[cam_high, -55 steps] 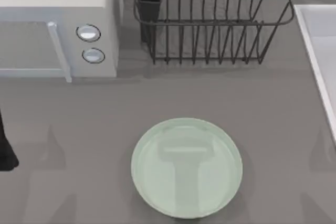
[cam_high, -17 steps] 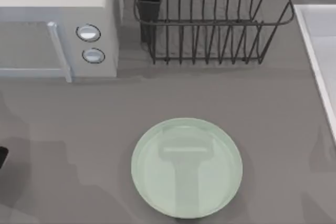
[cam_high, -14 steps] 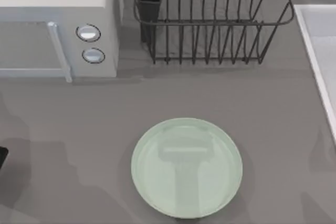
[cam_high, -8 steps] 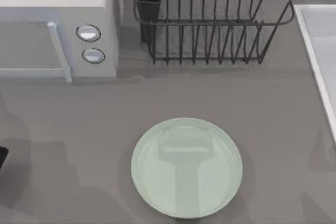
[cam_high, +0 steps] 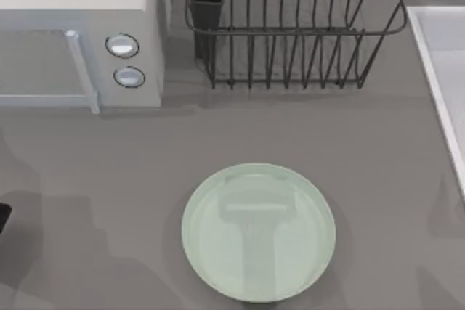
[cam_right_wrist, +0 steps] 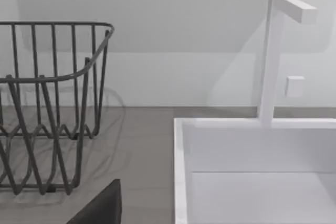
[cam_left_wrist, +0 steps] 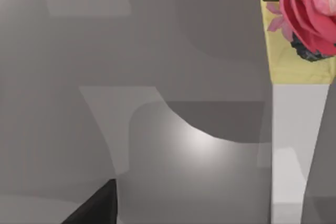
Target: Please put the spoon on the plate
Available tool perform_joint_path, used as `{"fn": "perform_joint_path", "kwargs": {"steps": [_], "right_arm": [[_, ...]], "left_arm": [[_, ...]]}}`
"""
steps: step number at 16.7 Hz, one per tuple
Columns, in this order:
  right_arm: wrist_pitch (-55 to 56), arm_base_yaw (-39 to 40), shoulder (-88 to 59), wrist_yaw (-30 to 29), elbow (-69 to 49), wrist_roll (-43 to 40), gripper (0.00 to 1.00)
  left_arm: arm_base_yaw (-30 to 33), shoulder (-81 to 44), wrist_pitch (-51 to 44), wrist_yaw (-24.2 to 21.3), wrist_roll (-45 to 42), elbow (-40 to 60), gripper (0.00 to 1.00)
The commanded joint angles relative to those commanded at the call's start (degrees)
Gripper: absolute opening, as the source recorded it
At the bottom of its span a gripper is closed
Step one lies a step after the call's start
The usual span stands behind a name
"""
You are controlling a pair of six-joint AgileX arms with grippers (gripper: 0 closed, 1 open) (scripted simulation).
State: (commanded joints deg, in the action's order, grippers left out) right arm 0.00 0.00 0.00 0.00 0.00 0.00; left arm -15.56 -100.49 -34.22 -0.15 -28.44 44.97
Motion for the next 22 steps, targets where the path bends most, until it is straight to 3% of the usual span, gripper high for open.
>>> {"fn": "perform_joint_path", "kwargs": {"steps": [2, 9, 22], "right_arm": [[0.0, 0.0, 0.0, 0.0, 0.0, 0.0, 1.0], [0.0, 0.0, 0.0, 0.0, 0.0, 0.0, 1.0], [0.0, 0.0, 0.0, 0.0, 0.0, 0.0, 1.0]], "left_arm": [[0.0, 0.0, 0.0, 0.0, 0.0, 0.0, 0.0], [0.0, 0.0, 0.0, 0.0, 0.0, 0.0, 0.0], [0.1, 13.09, -28.04, -0.9, 0.15, 16.45, 0.0]]}}
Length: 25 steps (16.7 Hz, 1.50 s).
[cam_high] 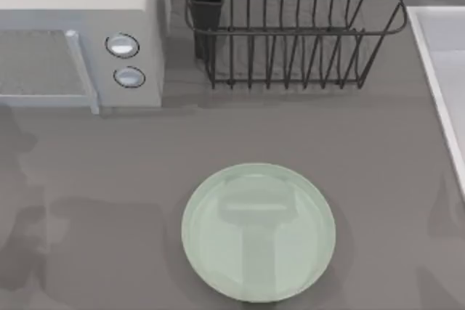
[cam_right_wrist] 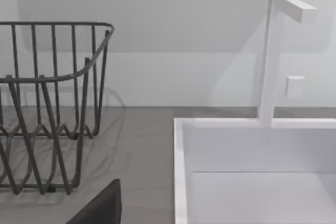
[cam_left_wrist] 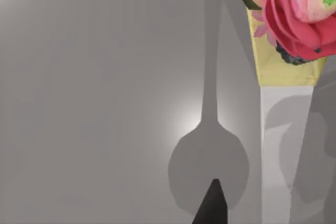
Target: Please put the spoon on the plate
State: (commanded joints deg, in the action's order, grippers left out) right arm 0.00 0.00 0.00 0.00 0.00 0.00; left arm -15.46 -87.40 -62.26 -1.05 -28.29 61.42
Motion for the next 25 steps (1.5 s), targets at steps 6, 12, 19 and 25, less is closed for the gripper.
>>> {"fn": "perform_joint_path", "kwargs": {"steps": [6, 12, 19, 25], "right_arm": [[0.0, 0.0, 0.0, 0.0, 0.0, 0.0, 1.0], [0.0, 0.0, 0.0, 0.0, 0.0, 0.0, 1.0], [0.0, 0.0, 0.0, 0.0, 0.0, 0.0, 1.0], [0.0, 0.0, 0.0, 0.0, 0.0, 0.0, 1.0]], "left_arm": [[0.68, -0.47, -0.38, 0.02, -0.31, 0.56, 0.0], [17.12, -9.41, -2.43, -0.11, -4.51, 8.67, 0.0], [49.91, -24.48, -2.89, -0.37, -10.86, 24.18, 0.0], [65.31, -31.14, -1.78, -0.08, -13.83, 32.32, 0.0]]}}
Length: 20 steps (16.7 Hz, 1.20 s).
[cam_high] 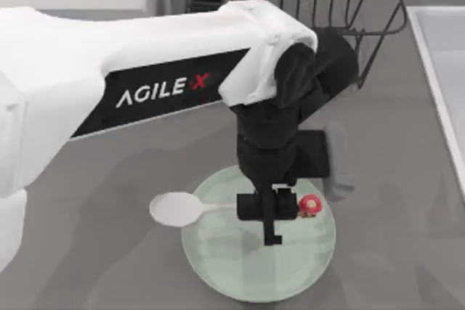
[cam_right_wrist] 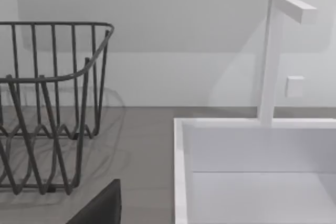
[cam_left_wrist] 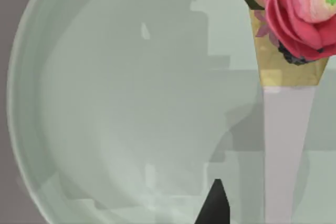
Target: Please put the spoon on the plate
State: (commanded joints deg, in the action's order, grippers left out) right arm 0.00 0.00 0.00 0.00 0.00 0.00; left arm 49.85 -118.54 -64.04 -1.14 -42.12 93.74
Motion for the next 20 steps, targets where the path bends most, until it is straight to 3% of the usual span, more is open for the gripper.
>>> {"fn": "perform_joint_path", "kwargs": {"steps": [12, 20], "right_arm": [[0.0, 0.0, 0.0, 0.0, 0.0, 0.0, 1.0], [0.0, 0.0, 0.0, 0.0, 0.0, 0.0, 1.0]], "left_arm": [[0.29, -0.11, 1.2, -0.47, 0.59, -0.45, 0.0], [0.1, -0.25, 2.53, -3.75, 1.29, -2.4, 0.0]]}}
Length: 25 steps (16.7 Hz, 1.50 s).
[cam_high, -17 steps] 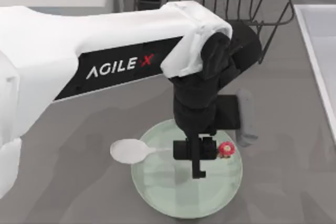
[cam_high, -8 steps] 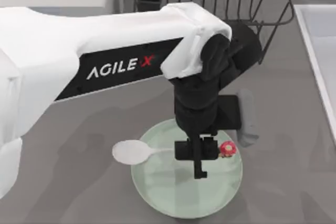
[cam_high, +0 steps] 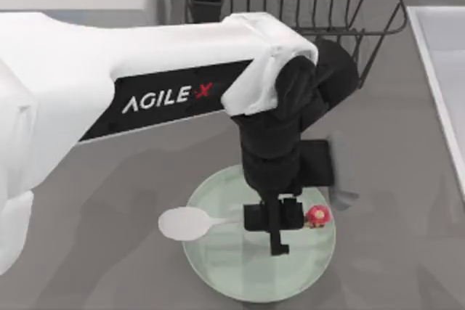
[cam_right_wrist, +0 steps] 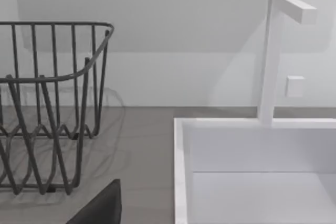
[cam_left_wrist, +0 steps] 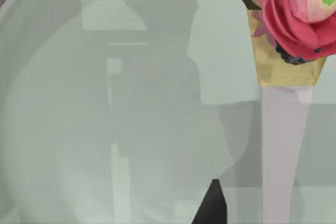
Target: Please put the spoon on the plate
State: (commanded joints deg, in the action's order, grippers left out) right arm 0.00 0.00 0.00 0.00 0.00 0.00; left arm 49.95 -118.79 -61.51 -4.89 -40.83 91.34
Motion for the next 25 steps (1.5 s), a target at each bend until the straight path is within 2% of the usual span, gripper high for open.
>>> {"fn": "perform_joint_path", "kwargs": {"steps": [6, 15, 21, 25], "right_arm": [[0.0, 0.0, 0.0, 0.0, 0.0, 0.0, 1.0], [0.0, 0.0, 0.0, 0.0, 0.0, 0.0, 1.0], [0.0, 0.0, 0.0, 0.0, 0.0, 0.0, 1.0], [0.0, 0.0, 0.0, 0.0, 0.0, 0.0, 1.0]], "left_arm": [[0.24, 0.24, 1.62, -1.46, -0.36, -1.25, 0.0], [0.21, -1.59, 6.25, 3.48, -1.61, -3.1, 0.0], [0.14, -2.52, 6.71, 3.75, -1.63, -3.95, 0.0], [0.14, -2.52, 6.71, 3.75, -1.63, -3.95, 0.3]]}}
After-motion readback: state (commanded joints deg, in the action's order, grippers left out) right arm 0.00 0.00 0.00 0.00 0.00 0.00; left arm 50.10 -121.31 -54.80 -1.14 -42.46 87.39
